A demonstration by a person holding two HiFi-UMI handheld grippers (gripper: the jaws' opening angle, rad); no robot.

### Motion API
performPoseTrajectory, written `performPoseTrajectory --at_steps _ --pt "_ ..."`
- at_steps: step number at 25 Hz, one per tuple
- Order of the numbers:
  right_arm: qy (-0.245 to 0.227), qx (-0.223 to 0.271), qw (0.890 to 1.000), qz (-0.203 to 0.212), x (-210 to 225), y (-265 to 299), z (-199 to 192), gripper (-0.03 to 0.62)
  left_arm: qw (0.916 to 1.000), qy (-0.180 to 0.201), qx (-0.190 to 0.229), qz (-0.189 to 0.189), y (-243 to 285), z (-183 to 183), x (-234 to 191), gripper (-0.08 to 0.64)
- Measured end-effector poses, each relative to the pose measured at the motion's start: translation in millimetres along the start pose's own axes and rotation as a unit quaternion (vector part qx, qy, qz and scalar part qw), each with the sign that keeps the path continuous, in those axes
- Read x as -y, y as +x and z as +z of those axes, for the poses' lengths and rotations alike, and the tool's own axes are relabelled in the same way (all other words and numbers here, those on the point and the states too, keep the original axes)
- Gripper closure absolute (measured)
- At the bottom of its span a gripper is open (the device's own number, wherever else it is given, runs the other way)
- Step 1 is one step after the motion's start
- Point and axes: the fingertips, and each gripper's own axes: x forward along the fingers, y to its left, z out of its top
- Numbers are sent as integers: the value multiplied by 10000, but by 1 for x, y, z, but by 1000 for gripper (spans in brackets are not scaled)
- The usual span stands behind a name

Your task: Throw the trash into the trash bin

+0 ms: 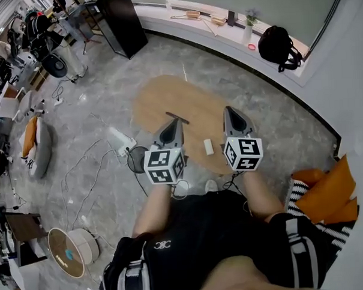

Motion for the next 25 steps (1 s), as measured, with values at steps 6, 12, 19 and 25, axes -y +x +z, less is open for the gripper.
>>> performPoseTrajectory --at_steps 6,12,19,25 --pt "157 -267 9994 -159 9 37 -30 580 9993 -63 -316 -182 35 -24 -18 548" --pt "129 -450 9985 -272 -14 69 -64 581 9968 -188 -705 -316 49 -58 -63 548" --pt "154 -1474 9887 -210 -24 87 -155 472 9891 -434 -1333 -461 69 -119 -82 548" --pt "187 -2232 9738 -396 -11 99 -254 468 9828 -596 -1688 -456 96 -186 -103 548"
